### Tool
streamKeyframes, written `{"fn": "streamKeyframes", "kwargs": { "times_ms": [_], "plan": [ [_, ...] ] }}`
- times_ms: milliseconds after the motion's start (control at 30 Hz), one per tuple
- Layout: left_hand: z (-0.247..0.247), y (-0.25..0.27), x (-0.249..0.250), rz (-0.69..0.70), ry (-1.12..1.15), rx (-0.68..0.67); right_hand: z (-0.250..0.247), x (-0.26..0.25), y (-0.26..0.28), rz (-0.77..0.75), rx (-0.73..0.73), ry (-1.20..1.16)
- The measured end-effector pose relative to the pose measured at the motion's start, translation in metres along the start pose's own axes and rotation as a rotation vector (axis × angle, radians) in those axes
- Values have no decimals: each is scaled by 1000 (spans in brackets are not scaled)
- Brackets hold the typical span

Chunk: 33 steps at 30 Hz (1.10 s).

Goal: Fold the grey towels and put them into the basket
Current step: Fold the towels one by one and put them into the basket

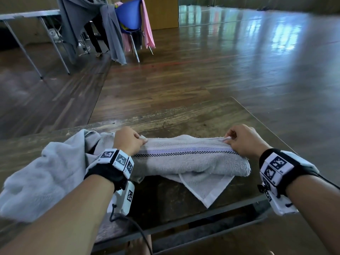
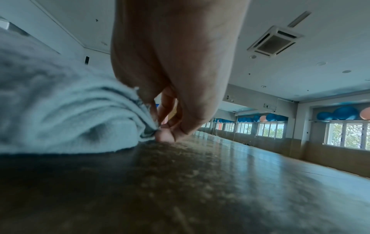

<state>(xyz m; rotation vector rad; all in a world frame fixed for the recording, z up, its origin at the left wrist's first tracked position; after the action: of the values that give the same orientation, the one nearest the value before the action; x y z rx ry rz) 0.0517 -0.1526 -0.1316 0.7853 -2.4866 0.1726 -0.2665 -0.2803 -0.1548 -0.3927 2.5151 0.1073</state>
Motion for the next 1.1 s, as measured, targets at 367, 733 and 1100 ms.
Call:
{"fn": "streamKeyframes", "kwargs": {
  "times_ms": [367,733,1100],
  "plan": [
    [-45,-1,21,295,285,519,-43,-53,4,-263,575,-175],
    [-79,55,-25,391,249,46,-73,-38,84,-371,203,-165],
    [-41,80,-31,63,-84,-367,-39,8,127,-46,-291,88]
  ]
}}
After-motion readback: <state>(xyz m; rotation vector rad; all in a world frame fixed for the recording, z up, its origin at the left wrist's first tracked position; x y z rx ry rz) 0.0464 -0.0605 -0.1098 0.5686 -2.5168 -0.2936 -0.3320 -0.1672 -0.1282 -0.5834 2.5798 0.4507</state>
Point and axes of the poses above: each hand's wrist, its own y-axis away from the middle knuckle, its own z-axis out of the palm, x = y × z, the point moved 1 cm from there along -y, towards the middle knuckle, and after that the axes turned 2 degrees about -y, right-handed, at the moved point
